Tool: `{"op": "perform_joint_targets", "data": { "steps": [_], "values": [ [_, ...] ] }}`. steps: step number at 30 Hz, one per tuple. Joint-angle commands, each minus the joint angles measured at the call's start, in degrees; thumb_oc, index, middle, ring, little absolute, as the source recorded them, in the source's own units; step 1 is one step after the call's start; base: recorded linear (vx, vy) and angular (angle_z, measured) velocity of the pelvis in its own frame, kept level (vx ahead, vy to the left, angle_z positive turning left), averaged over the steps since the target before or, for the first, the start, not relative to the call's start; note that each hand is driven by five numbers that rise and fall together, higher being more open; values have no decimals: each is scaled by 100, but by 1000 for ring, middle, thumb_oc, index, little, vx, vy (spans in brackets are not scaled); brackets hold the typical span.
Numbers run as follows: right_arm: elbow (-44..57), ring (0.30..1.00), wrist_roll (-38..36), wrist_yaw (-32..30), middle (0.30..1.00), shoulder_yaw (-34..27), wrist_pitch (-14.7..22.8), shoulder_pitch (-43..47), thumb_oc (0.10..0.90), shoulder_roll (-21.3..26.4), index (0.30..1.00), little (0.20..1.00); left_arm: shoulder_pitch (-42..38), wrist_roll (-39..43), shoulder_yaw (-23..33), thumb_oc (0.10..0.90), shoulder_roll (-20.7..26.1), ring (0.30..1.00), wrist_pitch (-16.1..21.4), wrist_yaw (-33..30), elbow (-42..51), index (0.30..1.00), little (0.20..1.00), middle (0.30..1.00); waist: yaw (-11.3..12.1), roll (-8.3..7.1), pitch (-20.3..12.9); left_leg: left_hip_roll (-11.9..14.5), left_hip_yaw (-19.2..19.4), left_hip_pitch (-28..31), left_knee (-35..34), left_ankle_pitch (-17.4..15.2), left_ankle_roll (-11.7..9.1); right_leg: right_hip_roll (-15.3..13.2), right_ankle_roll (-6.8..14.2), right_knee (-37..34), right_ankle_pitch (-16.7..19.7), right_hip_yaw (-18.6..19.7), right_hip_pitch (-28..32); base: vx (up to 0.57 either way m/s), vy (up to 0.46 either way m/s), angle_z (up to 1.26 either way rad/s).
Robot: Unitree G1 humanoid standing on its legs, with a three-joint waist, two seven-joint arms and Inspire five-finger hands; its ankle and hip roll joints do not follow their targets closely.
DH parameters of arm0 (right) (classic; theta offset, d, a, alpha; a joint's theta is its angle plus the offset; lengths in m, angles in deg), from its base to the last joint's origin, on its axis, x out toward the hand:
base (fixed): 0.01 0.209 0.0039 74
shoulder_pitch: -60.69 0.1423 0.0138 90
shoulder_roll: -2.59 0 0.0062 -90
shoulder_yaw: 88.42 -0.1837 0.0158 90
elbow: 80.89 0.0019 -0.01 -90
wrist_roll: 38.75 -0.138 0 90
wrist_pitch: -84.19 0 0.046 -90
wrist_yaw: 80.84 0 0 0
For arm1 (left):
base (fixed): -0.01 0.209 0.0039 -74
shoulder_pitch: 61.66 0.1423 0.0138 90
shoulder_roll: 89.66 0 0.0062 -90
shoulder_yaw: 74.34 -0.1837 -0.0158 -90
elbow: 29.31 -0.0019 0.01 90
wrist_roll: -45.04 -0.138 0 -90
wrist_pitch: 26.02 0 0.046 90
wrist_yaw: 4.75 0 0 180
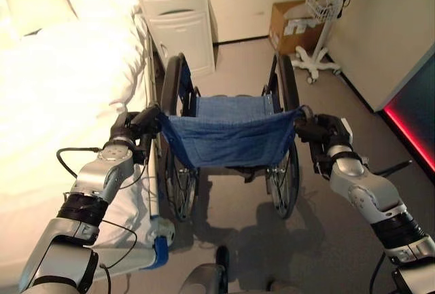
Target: Push the wheelchair next to the bed
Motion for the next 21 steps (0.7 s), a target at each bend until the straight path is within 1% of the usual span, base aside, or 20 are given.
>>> {"op": "perform_joint_targets", "data": {
  "steps": [1,2,4,5,6,7,8,9,10,11,14,15,16,17,18,19,21],
  "values": [
    [883,300,-32,741,300,423,855,16,400,-775,300,300,-790,194,-657,400,-652,300,460,546,855,300,300,300,-427,-151,137,-454,496,300,1568,-866,-310,-142,87,-3002,3079,-54,-434,569,-199,21],
    [884,300,-1,763,300,342,845,-16,400,-780,300,300,-774,143,-579,400,-660,300,415,640,839,300,300,300,-463,-165,127,-392,481,410,1731,-883,-290,-71,21,-2931,2999,-114,-394,494,-188,34],
    [859,300,-2,729,300,300,821,0,400,-779,300,300,-757,65,-574,400,-739,300,421,696,798,300,300,300,-486,-203,54,-338,343,408,2182,-642,-354,28,-107,-2719,2901,-93,-363,435,-158,117],
    [850,300,-5,730,300,285,810,3,400,-778,300,300,-752,55,-572,400,-757,300,413,704,792,300,300,300,-497,-204,36,-320,306,404,2257,-594,-372,50,-136,-2683,2872,-111,-349,459,-142,130],
    [889,300,-39,617,300,268,698,29,400,-753,300,300,-708,27,-622,400,-846,300,444,680,787,300,300,300,-505,-242,-63,-248,66,393,2879,-60,-546,112,-295,-2417,2834,-182,-292,446,-147,69],
    [957,300,-87,580,300,269,605,62,400,-703,300,300,-695,36,-610,400,-854,300,434,641,808,300,300,300,-525,-268,-99,-195,-14,310,3413,167,-623,117,-386,-2336,2811,-306,-255,505,-153,52],
    [1034,300,-153,558,300,271,513,116,400,-637,300,300,-678,101,-600,400,-830,300,410,585,857,300,300,300,-510,-288,-117,-232,-72,216,3729,224,-646,130,-437,-2315,2788,-365,-201,391,-101,55],
    [1097,300,-209,545,300,278,426,163,400,-583,300,300,-638,126,-565,400,-795,300,410,598,864,300,300,300,-472,-297,-127,-344,-145,149,3944,225,-659,162,-463,-2276,2742,-401,-166,358,-60,53],
    [1132,300,-266,543,300,271,381,195,400,-530,300,300,-586,126,-512,400,-733,300,417,652,876,300,300,300,-423,-305,-127,-434,-205,88,4008,280,-664,200,-483,-2237,2736,-422,-132,314,-46,16],
    [1185,300,-338,508,300,276,353,216,400,-478,300,300,-540,114,-453,400,-673,300,404,693,903,300,300,300,-390,-313,-118,-466,-251,24,3968,282,-646,233,-497,-2192,2727,-425,-101,304,-47,-16],
    [1338,300,-521,426,300,266,343,192,400,-361,300,300,-385,63,-291,400,-537,300,394,830,966,300,300,300,-259,-368,-89,-476,-360,-128,3422,149,-510,319,-488,-2151,2667,-349,18,302,-35,-23],
    [1368,300,-560,360,300,291,357,201,400,-361,300,300,-334,89,-267,400,-464,300,451,917,954,300,300,300,-204,-328,-89,-420,-433,-104,2753,116,-451,400,-467,-2100,2571,-316,39,350,23,-14],
    [1337,300,-555,331,300,326,395,206,400,-388,300,300,-283,99,-246,400,-411,300,518,984,948,300,300,300,-150,-281,-56,-345,-426,34,2022,143,-428,492,-470,-2036,2426,-294,125,331,50,-8],
    [1308,300,-521,334,300,339,417,200,400,-415,300,300,-250,95,-235,400,-402,300,553,1005,953,300,300,300,-129,-245,-47,-310,-389,33,1683,189,-436,548,-477,-2016,2365,-299,168,355,82,-12],
    [1222,300,-413,365,300,379,476,152,400,-484,300,300,-136,60,-192,400,-411,300,636,1058,982,300,300,300,-62,-187,-13,-247,-241,0,1086,332,-456,638,-500,-2005,2225,-282,334,299,85,-9],
    [1181,300,-350,400,300,395,505,114,400,-508,300,300,-76,28,-190,400,-440,300,681,1059,1004,300,300,300,-33,-136,-9,-181,-144,-136,767,497,-492,706,-525,-2039,2166,-290,445,379,100,-10],
    [1073,300,-179,503,300,439,630,-42,400,-539,300,300,106,-43,-189,400,-503,300,736,1063,1124,300,300,300,88,-25,8,18,82,-472,9,1073,-616,875,-602,-2143,2013,-267,815,438,89,-3]
  ]
}}
